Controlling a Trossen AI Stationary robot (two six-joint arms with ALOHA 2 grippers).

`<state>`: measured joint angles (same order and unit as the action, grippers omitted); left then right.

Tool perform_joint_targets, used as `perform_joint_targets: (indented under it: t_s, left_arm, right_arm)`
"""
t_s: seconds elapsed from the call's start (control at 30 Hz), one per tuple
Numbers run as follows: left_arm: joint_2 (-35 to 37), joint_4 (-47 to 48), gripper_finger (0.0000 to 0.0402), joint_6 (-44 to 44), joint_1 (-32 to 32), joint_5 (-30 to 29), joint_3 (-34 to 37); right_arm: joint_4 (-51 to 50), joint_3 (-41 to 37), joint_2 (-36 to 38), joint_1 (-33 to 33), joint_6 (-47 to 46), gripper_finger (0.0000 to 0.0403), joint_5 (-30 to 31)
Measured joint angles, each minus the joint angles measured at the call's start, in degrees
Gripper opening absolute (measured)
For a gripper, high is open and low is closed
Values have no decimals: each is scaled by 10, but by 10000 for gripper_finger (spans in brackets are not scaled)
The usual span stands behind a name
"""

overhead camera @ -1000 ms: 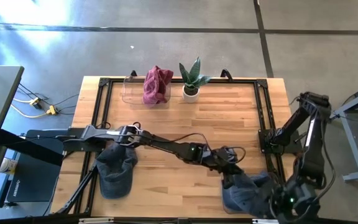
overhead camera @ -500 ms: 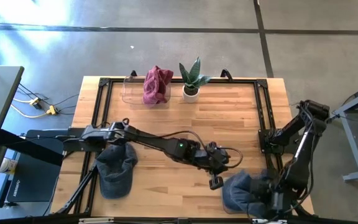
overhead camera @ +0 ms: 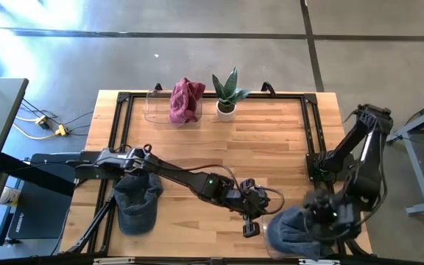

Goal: Pick & Place hat
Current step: Put the top blue cap into the bottom transparent bin

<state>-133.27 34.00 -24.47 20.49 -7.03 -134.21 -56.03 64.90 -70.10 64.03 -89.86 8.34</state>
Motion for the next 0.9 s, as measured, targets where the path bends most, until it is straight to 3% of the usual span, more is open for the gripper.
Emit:
perform_joint_targets:
  t_s: [0.07,0.17,0.23,0.4,0.5,0.77,0.83,0.9]
  left_arm:
    - [0,-1,0,0,-2,-1,0]
    - [0,1,0,1,-3,-10,0]
    - [0,1,0,2,-3,-12,0]
    - [0,14,0,2,-2,-12,0]
    - [0,25,0,2,-2,-15,0]
    - [9,38,0,2,-2,-27,0]
    - [8,43,0,1,-2,-28,0]
    - [8,47,0,-3,-2,-28,0]
  right_arm:
    - [-19,0,-3,-21,8,1,49]
    - [-55,-2,-31,-58,18,1,64]
    - [-64,-6,-55,-74,34,1,25]
    - [-16,-81,-100,-60,44,0,-144]
    - [-19,-116,-104,-44,9,0,-182]
    - [-119,-54,-35,-35,-25,0,-146]
    - [-102,-30,-21,-28,-3,0,-118]
    - [-24,-15,-13,-16,47,0,-83]
